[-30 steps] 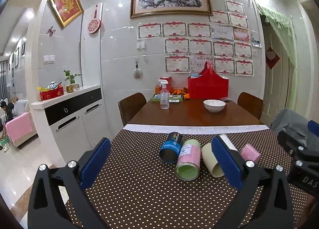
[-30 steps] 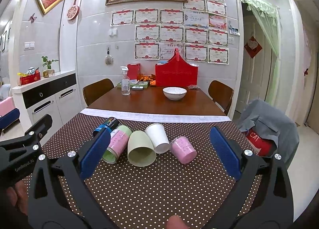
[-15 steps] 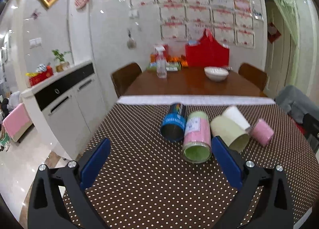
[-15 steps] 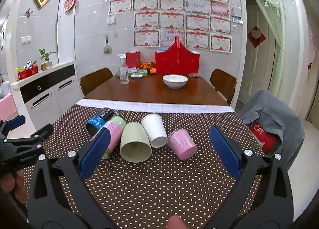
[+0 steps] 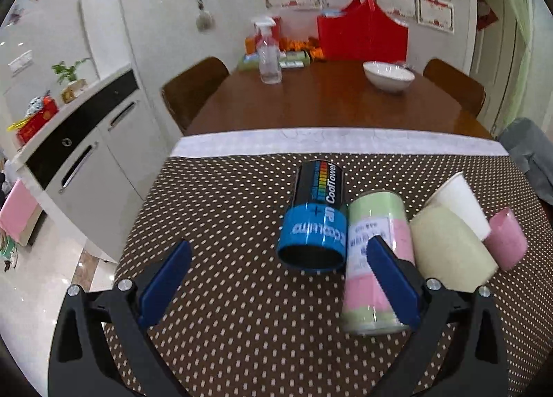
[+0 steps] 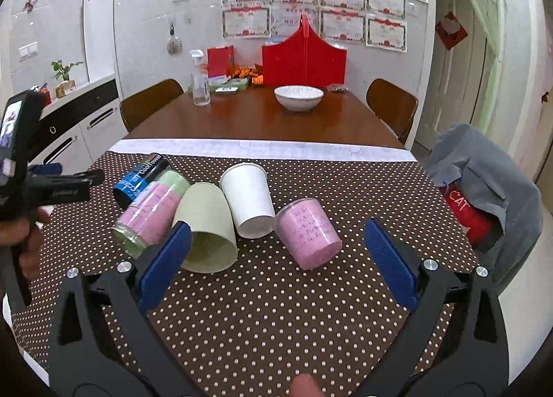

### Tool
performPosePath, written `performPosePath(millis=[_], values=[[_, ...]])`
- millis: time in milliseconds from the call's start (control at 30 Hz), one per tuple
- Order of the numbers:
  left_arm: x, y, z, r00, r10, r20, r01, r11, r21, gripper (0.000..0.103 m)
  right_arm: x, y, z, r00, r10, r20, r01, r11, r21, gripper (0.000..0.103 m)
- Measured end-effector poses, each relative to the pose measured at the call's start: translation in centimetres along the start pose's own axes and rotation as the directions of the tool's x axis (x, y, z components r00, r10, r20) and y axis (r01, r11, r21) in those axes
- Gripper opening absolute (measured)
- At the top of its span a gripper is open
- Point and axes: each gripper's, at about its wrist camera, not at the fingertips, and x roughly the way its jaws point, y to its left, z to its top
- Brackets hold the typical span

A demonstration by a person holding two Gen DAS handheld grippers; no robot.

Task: Flip cup upside down
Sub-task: 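Move the left tool to the black CoolTowel can and close on it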

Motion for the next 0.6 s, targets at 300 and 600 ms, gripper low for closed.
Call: performPosePath(millis=[300,600], values=[[6.2,-0.7,1.9,0.992,-0.018,-0.124,0.022,0.999,0.034,0.099,5.0,0.7,2.0,0.997,0.007,-0.075,-0.007,1.0,0.0,0.097],[10.9,-0.9,3.8,0.968,-0.092,-0.234,0.097,0.995,0.013,0.099,9.0,1.3,4.0,0.993,0.04,-0.114,-0.04,0.999,0.002,0.097]])
